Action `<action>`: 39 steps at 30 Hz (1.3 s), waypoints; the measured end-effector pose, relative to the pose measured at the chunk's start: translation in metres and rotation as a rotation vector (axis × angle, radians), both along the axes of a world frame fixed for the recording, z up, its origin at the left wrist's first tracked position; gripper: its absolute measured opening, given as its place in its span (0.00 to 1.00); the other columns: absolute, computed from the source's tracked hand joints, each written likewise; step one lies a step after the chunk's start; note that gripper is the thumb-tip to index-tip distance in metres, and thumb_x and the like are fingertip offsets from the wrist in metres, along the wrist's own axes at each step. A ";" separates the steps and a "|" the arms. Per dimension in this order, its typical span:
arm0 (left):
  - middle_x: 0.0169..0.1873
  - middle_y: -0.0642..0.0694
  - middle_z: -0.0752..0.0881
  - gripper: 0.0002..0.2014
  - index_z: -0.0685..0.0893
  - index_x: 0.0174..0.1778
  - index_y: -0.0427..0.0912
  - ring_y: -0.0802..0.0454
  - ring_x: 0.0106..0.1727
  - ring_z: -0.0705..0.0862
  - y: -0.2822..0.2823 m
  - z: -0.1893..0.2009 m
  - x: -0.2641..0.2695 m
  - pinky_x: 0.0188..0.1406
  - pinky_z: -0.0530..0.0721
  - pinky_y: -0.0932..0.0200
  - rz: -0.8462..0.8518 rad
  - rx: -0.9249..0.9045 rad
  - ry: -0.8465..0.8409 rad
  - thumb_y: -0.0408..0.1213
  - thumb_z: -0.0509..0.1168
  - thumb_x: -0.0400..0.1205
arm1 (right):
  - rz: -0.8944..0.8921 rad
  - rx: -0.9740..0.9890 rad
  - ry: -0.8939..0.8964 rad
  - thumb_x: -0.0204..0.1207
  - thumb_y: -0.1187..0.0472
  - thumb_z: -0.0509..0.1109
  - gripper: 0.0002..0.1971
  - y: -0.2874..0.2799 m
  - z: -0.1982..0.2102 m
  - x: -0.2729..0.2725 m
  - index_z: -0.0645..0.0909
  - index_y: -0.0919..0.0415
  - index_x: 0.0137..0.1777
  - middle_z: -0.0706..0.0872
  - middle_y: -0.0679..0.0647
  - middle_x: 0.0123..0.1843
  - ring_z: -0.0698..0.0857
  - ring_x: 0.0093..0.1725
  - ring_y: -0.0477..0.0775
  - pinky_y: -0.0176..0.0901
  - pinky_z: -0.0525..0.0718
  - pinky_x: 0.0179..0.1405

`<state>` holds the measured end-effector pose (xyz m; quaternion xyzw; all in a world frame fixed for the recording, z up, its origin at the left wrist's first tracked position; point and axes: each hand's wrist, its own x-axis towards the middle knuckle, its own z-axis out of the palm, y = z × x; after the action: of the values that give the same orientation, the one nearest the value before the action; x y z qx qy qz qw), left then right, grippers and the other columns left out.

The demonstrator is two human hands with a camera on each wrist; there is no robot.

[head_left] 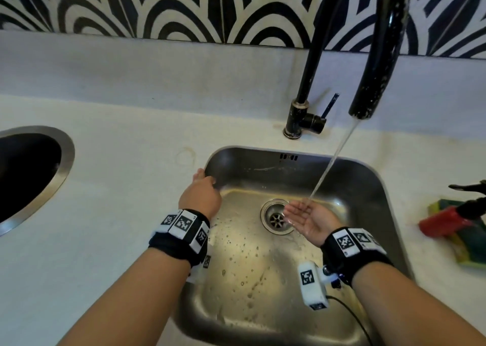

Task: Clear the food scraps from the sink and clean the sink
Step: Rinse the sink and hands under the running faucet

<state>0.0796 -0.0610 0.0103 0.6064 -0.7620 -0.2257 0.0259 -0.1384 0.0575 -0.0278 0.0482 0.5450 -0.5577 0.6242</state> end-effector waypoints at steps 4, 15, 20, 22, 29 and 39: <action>0.83 0.42 0.57 0.21 0.75 0.72 0.43 0.46 0.78 0.68 -0.001 0.002 0.002 0.74 0.68 0.52 -0.004 0.005 0.020 0.32 0.53 0.83 | 0.075 0.019 0.048 0.87 0.55 0.53 0.20 -0.017 -0.007 0.028 0.81 0.70 0.49 0.87 0.65 0.46 0.86 0.48 0.61 0.49 0.82 0.52; 0.80 0.46 0.64 0.19 0.78 0.69 0.43 0.41 0.68 0.78 -0.010 0.002 0.011 0.67 0.73 0.51 -0.043 -0.003 0.021 0.32 0.53 0.83 | 0.251 0.117 0.207 0.86 0.54 0.54 0.19 -0.070 -0.024 0.122 0.79 0.60 0.38 0.81 0.53 0.36 0.76 0.32 0.49 0.40 0.68 0.32; 0.81 0.45 0.61 0.20 0.77 0.71 0.44 0.44 0.71 0.77 -0.007 -0.001 0.011 0.68 0.72 0.53 -0.037 -0.016 0.048 0.32 0.53 0.84 | -0.100 0.080 0.111 0.86 0.59 0.54 0.16 -0.039 -0.027 0.071 0.81 0.68 0.49 0.83 0.68 0.64 0.85 0.53 0.64 0.52 0.78 0.66; 0.81 0.45 0.61 0.20 0.76 0.71 0.44 0.45 0.71 0.77 -0.007 0.000 0.009 0.68 0.73 0.53 -0.030 -0.010 0.051 0.32 0.53 0.83 | -0.178 0.059 0.082 0.86 0.60 0.54 0.16 -0.025 -0.027 0.054 0.80 0.68 0.48 0.82 0.68 0.65 0.84 0.52 0.62 0.52 0.78 0.63; 0.82 0.44 0.60 0.20 0.76 0.72 0.43 0.45 0.71 0.77 -0.008 0.009 0.002 0.67 0.74 0.52 -0.027 0.011 0.025 0.32 0.54 0.83 | -0.262 -0.020 0.024 0.87 0.56 0.53 0.17 -0.011 -0.021 0.027 0.79 0.67 0.49 0.83 0.65 0.60 0.85 0.50 0.59 0.50 0.78 0.61; 0.81 0.46 0.62 0.19 0.77 0.70 0.43 0.44 0.68 0.79 -0.010 0.006 0.007 0.65 0.75 0.52 -0.044 0.011 0.018 0.31 0.53 0.83 | -0.161 0.016 0.016 0.88 0.57 0.47 0.23 -0.058 -0.016 0.056 0.70 0.75 0.71 0.77 0.69 0.71 0.79 0.67 0.66 0.52 0.76 0.67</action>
<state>0.0867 -0.0712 0.0168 0.5875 -0.7737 -0.2359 0.0242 -0.0829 -0.0003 -0.0434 0.0926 0.5487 -0.6020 0.5727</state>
